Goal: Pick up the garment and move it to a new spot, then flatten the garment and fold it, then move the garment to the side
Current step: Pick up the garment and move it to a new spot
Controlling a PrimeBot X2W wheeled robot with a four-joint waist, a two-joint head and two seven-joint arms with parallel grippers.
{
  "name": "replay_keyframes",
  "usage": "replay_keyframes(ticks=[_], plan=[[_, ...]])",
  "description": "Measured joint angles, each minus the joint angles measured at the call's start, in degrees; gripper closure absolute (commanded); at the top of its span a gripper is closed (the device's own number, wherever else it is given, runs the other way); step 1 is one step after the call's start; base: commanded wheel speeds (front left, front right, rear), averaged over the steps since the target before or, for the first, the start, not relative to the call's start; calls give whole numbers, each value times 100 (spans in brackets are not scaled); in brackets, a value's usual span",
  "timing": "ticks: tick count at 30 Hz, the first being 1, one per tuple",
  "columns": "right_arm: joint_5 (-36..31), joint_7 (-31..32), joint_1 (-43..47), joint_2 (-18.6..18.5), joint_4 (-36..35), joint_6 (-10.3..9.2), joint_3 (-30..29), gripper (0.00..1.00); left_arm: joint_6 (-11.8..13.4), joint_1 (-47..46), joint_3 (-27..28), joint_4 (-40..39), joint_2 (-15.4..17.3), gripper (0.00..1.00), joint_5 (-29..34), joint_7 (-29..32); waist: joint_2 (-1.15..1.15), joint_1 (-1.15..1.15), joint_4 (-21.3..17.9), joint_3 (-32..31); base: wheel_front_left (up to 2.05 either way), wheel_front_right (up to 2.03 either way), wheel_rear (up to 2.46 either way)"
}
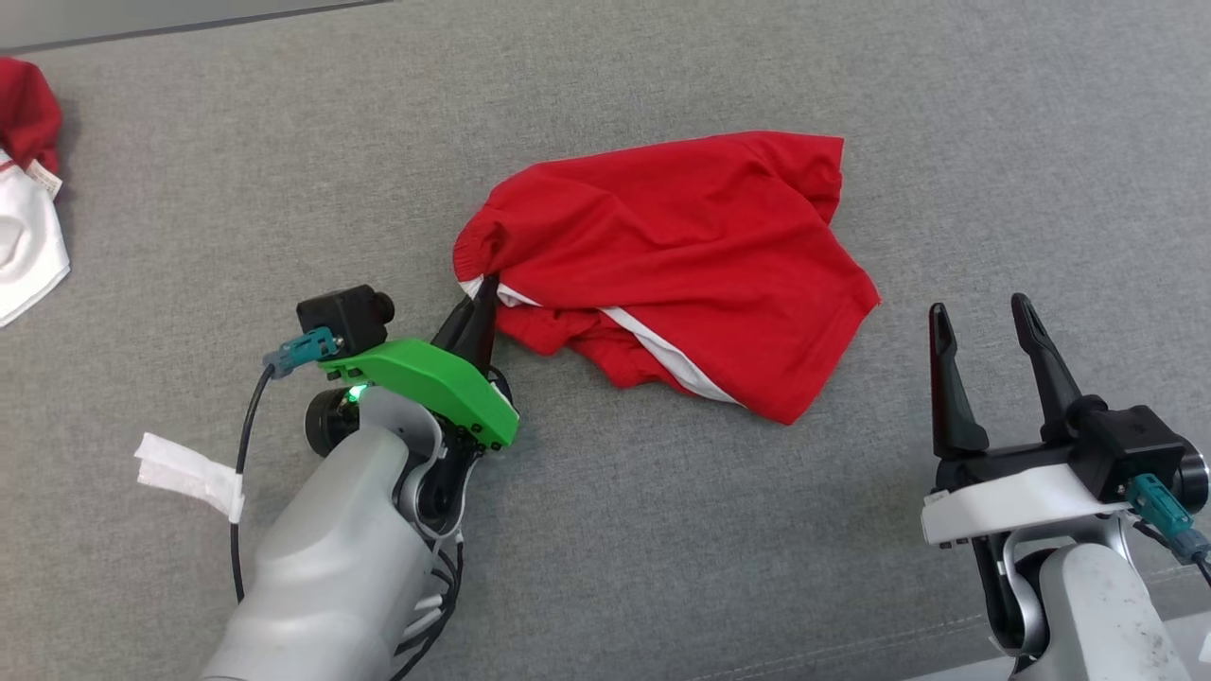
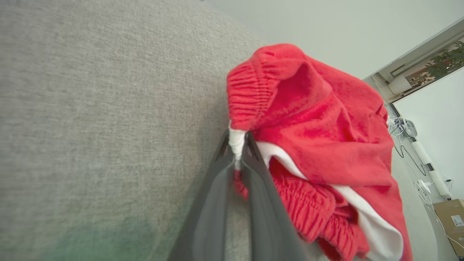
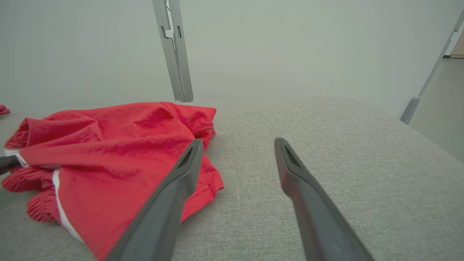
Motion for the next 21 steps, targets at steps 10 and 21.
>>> replay_keyframes(ticks=[10,21], plan=[[-109,0,143,0,110,0,49,0,-53,34,70,-32,81,0,275,-282,0,0,177,-416,0,0,0],[-235,0,557,-1,281,0,-27,0,307,1366,1232,-1395,167,0,1957,-315,0,0,379,-1278,0,0,0]])
